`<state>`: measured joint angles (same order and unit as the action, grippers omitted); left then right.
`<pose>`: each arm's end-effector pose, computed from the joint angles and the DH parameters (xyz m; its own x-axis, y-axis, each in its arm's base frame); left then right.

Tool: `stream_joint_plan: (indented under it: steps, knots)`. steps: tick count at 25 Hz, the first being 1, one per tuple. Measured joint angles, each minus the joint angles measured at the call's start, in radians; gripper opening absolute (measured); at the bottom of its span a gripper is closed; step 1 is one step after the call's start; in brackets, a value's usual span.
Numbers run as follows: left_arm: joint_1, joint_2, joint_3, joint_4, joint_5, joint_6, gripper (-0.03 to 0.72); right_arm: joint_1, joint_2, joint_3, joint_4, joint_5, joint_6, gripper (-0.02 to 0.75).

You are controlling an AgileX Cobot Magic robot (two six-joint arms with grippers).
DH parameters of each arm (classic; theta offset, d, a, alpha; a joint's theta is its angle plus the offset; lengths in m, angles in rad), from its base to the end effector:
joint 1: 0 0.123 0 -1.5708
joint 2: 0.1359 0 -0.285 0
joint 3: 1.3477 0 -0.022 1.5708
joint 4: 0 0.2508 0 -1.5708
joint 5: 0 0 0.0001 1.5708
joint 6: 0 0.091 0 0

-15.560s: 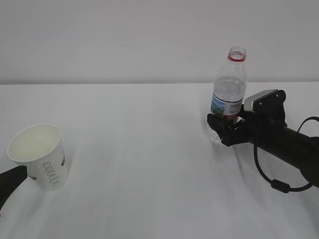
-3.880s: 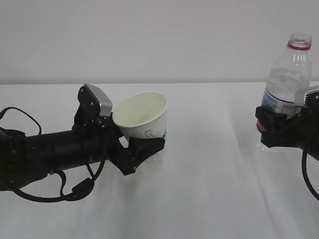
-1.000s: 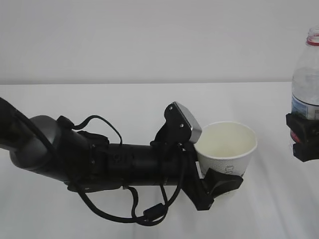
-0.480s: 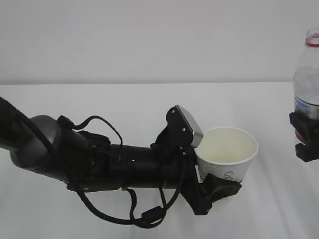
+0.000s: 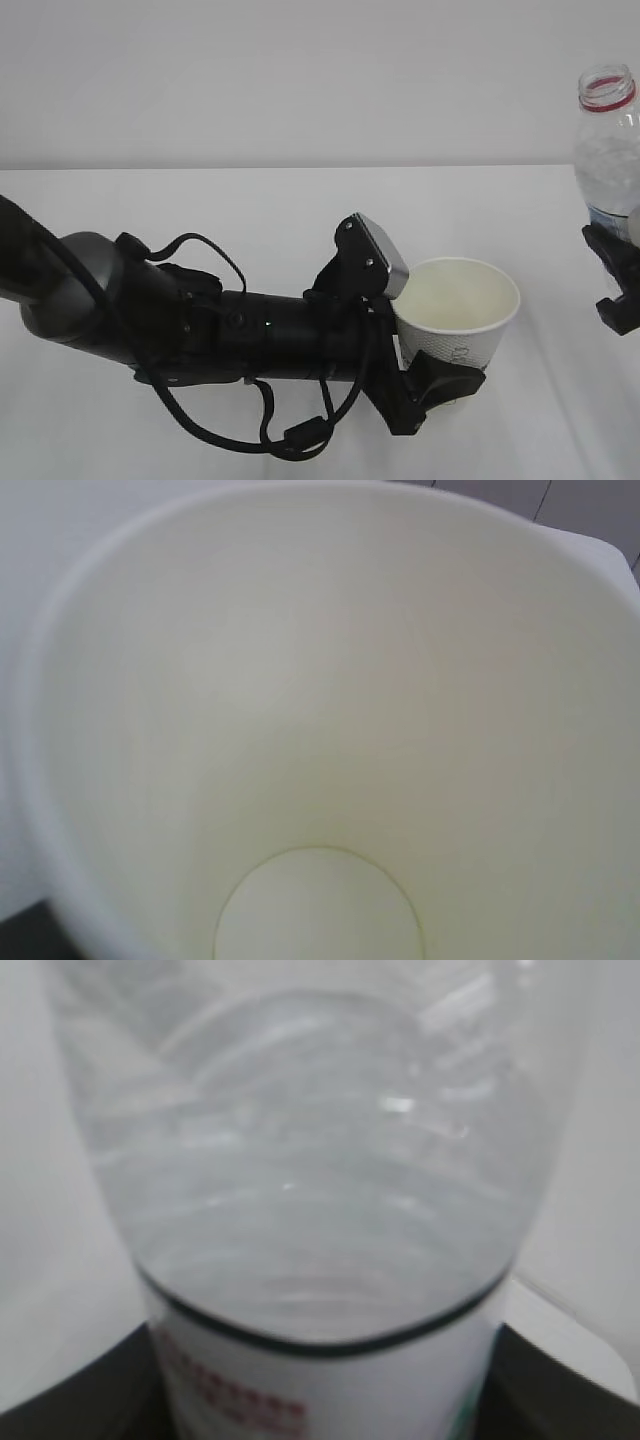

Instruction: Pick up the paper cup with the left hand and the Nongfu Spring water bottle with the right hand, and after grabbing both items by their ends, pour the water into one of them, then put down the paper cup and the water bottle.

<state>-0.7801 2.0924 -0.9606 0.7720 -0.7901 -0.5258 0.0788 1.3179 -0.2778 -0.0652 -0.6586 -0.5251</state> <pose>0.2465 -0.3073 0.1106 -0.2182 0.3073 -0.9262 0.9518 0.2767 -0.1324 0.2160 0.0207 0.1878 -0.1796 -0.5607 -0.8083 -0.2560 0.8200 -0.5119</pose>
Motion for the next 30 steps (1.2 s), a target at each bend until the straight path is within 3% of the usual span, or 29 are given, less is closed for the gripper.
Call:
stream_joint_plan:
  steps: [30]
  knots:
    - [-0.01,0.0,0.0,0.015,0.0,-0.001,0.55,0.0,0.0,0.0,0.004,0.0,-0.319,0.44]
